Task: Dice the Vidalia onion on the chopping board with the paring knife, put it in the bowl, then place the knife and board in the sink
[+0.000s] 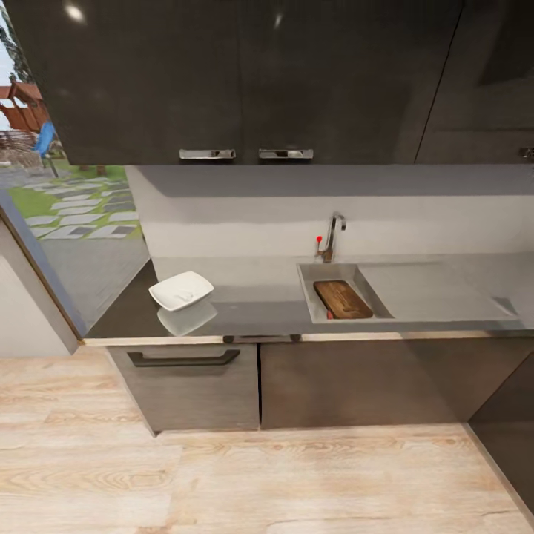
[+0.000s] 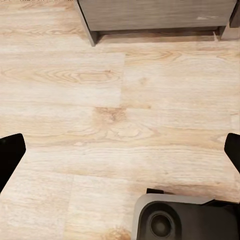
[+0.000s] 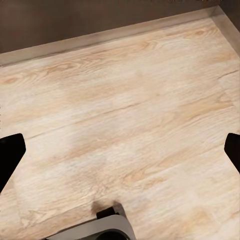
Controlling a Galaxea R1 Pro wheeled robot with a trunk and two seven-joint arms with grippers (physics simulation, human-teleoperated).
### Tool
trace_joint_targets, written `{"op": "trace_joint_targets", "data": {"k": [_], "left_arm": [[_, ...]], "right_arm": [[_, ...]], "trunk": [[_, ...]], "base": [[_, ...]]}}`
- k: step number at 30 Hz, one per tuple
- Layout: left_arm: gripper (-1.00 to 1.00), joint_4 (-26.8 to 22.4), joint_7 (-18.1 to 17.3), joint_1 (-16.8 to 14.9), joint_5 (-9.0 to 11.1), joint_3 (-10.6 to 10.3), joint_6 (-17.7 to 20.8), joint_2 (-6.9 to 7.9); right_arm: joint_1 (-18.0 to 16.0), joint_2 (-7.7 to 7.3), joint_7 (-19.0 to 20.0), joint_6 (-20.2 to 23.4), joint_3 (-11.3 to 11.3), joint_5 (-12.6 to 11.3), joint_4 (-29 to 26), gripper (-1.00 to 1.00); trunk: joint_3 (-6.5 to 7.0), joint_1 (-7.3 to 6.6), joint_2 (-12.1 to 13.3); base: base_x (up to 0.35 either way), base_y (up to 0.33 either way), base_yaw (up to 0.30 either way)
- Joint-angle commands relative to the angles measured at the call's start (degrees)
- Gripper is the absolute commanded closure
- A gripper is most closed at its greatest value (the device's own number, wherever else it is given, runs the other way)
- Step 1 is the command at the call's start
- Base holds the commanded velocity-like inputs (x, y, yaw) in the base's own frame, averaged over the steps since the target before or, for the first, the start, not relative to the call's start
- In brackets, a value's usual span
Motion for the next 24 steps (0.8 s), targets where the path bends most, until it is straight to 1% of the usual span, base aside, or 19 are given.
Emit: {"op": "trace_joint_targets", "data": {"k": [1,24], "left_arm": [[-1.00,-0.08,0.43,0.00,0.37,-0.44,-0.07,0.09],[-1.00,-0.08,0.43,0.00,0.33,-0.44,-0.02,0.09]], "right_arm": [[-0.11,-0.04,-0.56,-0.19,0.48,0.00,-0.20,-1.00],[-0.11,0.01,-0.56,-0.19,0.47,0.00,-0.21,-1.00]], "trunk": [[-0.01,0.04,-0.11],[2.09,0.04,-0.11]], "base": [[0.000,0.000,0.000],[0.000,0.000,0.000]]}}
